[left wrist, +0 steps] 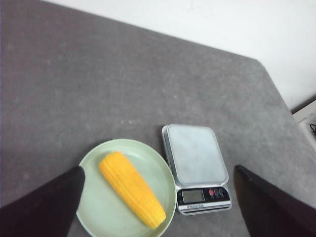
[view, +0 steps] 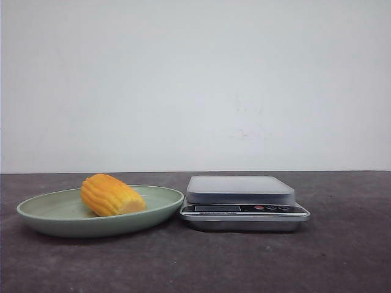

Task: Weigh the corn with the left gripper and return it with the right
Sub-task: 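Lower the left gripper onto the yellow corn cob and grasp it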

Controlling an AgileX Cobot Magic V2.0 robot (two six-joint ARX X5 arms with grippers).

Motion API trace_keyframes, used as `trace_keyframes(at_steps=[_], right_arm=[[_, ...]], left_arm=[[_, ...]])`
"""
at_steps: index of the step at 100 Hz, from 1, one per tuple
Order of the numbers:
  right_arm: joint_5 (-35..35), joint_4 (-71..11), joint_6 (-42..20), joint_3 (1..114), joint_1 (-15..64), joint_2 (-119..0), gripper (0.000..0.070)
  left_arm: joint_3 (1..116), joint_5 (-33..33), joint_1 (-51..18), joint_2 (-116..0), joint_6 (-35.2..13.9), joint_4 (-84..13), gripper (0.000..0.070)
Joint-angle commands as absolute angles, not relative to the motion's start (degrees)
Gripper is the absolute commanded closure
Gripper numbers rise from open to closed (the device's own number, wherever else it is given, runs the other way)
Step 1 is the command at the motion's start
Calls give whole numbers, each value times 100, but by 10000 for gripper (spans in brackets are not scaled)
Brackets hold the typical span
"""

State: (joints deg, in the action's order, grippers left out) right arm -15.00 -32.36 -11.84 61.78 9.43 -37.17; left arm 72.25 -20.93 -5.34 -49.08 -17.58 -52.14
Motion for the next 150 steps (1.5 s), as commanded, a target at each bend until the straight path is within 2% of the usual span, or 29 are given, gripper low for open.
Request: trace_keyframes(at_steps=[1, 3, 29, 53, 70, 91, 140, 150], right_arm=[[-1518, -3227, -1155, 6281, 963, -3739, 0], [-1518, -3240, -1155, 6281, 963, -3739, 0], [-1522, -3441, -1109, 6278, 963, -3739, 0], [-1518, -3479, -1114, 6278, 963, -3830, 0], [-1522, -3535, -1122, 6278, 963, -4038, 0], [-1522, -3916, -1155, 6278, 963, -4318, 0], [-1503, -4381, -1490, 6278, 963, -4359, 0], [-1505, -4519, -1603, 6278, 963, -4340, 0]], left_arm=[[7301, -2097, -556, -4943, -1737, -5299, 22], [7301, -2104, -567, -4947, -1732, -5332, 0], [7299, -2102, -814, -5122, -1772, -5763, 0], [7299, -2097, -1107, -5688, -2248, -5566, 0], [7299, -2023, -1417, -6510, -2331, -5317, 0], [7299, -1636, -1734, -7754, -2329, -4906, 0], [7299, -1636, -2158, -10127, -2416, -4606, 0], [7299, -1653, -2272, -10431, -2626, -4499, 0]])
